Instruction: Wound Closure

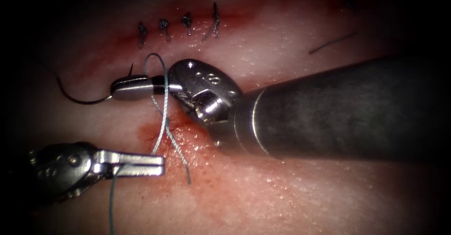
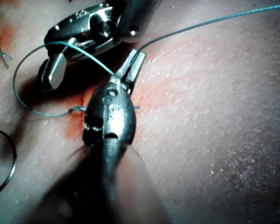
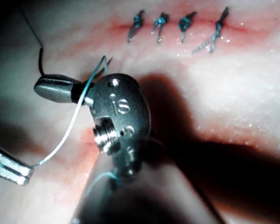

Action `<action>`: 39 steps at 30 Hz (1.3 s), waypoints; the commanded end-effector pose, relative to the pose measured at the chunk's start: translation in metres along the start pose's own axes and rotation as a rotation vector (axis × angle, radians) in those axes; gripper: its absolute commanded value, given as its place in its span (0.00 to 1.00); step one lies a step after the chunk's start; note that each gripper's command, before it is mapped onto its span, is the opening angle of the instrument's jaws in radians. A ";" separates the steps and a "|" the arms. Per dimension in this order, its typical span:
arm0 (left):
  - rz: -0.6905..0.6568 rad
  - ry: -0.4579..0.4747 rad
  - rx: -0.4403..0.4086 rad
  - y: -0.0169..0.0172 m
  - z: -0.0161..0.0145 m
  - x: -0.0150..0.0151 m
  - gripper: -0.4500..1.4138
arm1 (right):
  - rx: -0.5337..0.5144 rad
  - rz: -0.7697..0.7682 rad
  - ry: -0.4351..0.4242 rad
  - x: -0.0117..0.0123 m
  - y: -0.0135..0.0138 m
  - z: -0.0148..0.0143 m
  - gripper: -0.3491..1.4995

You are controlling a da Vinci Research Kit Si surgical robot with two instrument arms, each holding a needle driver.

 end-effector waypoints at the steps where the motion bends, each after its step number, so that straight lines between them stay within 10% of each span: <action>1: -0.004 0.001 0.003 0.0000 0.0004 -0.0009 0.00 | 0.036 0.009 -0.004 -0.0001 -0.0001 0.0006 0.00; 9: 0.004 -0.002 -0.008 -0.0018 -0.0009 -0.0022 0.00 | 0.226 0.052 -0.046 0.0000 -0.0014 -0.0010 0.00; 25: 0.038 -0.069 -0.005 -0.0055 -0.0023 -0.0075 0.00 | 0.285 0.101 -0.144 -0.0016 -0.0025 -0.0029 0.00; 33: 0.036 -0.070 0.020 -0.0070 -0.0013 -0.0072 0.00 | 0.488 0.036 -0.378 -0.0050 -0.0017 -0.0035 0.00; 39: 0.036 -0.070 0.025 -0.0069 -0.0011 -0.0067 0.00 | 0.654 -0.055 -0.532 -0.0052 -0.0017 -0.0034 0.36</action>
